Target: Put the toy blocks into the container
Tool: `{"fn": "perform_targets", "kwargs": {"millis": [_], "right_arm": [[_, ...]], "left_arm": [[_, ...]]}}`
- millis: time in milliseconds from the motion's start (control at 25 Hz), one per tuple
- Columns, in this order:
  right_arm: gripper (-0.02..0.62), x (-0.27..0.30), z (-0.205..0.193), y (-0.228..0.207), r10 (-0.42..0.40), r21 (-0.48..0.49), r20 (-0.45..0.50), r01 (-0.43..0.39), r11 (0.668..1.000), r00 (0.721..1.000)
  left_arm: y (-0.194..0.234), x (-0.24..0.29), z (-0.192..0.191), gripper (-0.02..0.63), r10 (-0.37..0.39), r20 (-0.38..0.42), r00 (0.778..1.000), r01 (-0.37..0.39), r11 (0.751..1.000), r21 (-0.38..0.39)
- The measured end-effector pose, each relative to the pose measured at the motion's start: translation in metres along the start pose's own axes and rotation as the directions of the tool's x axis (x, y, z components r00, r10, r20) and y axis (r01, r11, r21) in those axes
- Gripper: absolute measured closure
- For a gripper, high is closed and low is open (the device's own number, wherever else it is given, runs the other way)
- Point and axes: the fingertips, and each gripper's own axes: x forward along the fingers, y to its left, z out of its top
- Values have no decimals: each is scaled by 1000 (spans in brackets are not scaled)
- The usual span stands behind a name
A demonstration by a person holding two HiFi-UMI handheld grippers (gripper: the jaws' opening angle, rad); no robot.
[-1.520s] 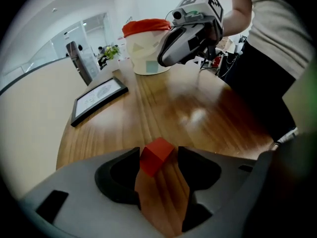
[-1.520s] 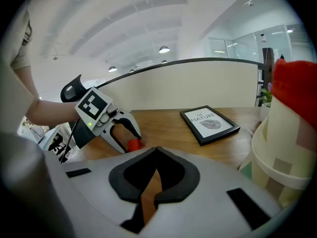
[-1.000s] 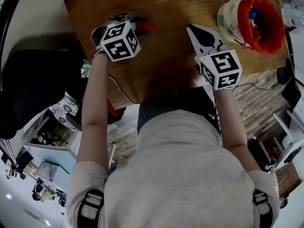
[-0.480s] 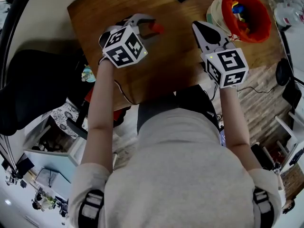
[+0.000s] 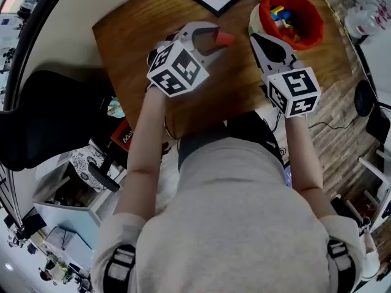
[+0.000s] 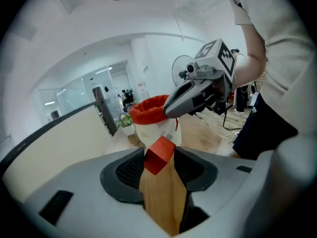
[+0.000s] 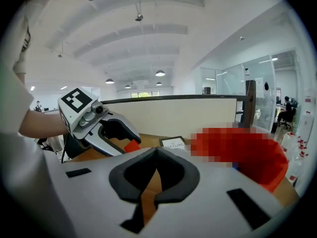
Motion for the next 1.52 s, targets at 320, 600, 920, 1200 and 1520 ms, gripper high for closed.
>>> {"fn": "perform_targets", "kwargs": {"millis": [320,600,920,1200,1520], "right_arm": [[584,-40,31,-52,-89,-6,100,90,996,991],[584,-73,34,-97,-164,7,138,164,986,977],[584,-104,18,-142,-246,53,137,241,969,959],[584,-128,11,-164,-292,79,138,283,956,946],[584,-147,0,-175,-334,105,135,321,941,933]], "left_arm": [[24,17,88,400,102,124,987,-110,992,57],[27,48,149,399,96,207,974,-108,993,51],[14,96,182,396,7,217,976,-28,995,94],[7,127,199,393,-27,206,978,6,995,98],[17,135,213,365,36,236,971,-49,998,51]]}}
